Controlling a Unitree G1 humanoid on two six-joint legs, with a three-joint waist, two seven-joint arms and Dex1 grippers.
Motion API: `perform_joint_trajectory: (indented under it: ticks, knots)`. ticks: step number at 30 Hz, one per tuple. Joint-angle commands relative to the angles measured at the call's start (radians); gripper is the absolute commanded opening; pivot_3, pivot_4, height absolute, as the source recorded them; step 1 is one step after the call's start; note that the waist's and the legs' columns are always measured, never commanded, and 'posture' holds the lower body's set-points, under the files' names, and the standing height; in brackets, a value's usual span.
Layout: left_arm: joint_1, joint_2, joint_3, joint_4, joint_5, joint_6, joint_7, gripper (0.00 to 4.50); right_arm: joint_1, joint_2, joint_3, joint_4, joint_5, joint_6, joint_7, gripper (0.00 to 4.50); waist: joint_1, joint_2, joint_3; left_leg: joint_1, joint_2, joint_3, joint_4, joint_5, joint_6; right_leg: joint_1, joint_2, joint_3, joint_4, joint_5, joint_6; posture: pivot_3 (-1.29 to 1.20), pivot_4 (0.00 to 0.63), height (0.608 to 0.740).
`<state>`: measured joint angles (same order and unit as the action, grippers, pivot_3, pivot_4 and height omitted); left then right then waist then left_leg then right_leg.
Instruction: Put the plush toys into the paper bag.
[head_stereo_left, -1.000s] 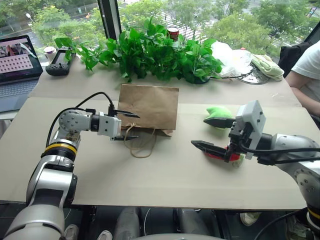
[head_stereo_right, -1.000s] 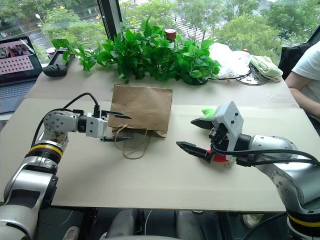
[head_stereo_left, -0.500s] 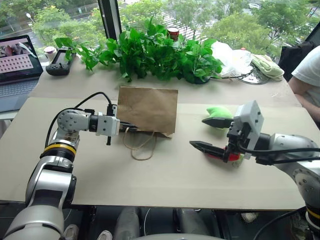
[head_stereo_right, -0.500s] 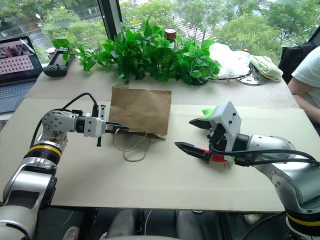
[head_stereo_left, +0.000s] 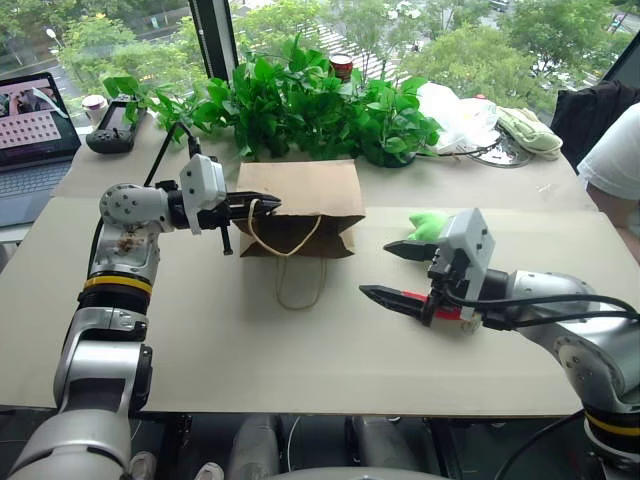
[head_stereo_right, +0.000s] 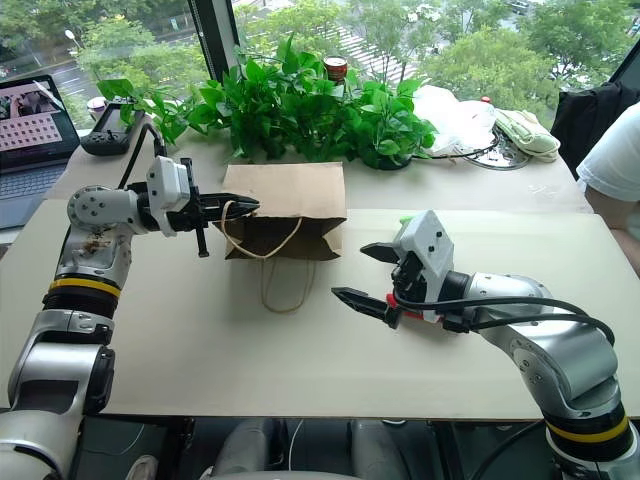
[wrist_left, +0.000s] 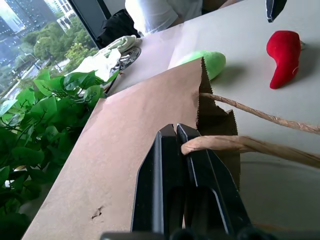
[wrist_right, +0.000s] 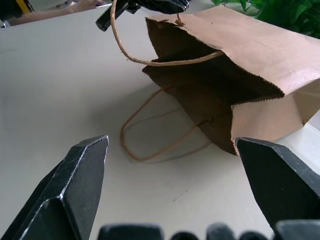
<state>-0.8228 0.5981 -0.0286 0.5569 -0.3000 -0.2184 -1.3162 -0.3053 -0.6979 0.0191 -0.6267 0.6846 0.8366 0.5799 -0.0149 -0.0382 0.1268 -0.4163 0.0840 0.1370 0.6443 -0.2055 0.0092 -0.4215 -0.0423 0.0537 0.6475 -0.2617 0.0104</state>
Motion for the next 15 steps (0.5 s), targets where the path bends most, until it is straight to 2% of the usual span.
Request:
perform_joint_trajectory:
  ticks: [1,10,15]
  knots:
    - [-0.004,0.001,0.027,-0.074,-0.021,0.045,0.025,0.0,-0.047,0.07,0.037,0.038,-0.049,-0.017,-0.064,3.14,0.001,0.0,0.0,0.0,0.0,0.0,0.0,0.0,0.0,0.0,0.0,0.0,0.0,0.0,0.0,0.0,0.15,0.74]
    - [0.001,-0.014,0.034,-0.177,-0.036,0.133,0.054,0.0,-0.16,0.293,0.178,0.209,-0.228,-0.042,-0.212,0.04,0.001,0.0,0.0,0.0,0.0,0.0,0.0,0.0,0.0,0.0,0.0,0.0,0.0,0.0,0.0,0.0,0.15,0.74]
    - [-0.001,-0.02,0.036,-0.206,-0.039,0.16,0.062,0.0,-0.191,0.392,0.225,0.309,-0.34,-0.084,-0.28,0.04,0.001,0.0,0.0,0.0,0.0,0.001,0.0,0.0,-0.001,0.0,0.0,0.0,0.0,0.0,0.0,0.0,0.15,0.74]
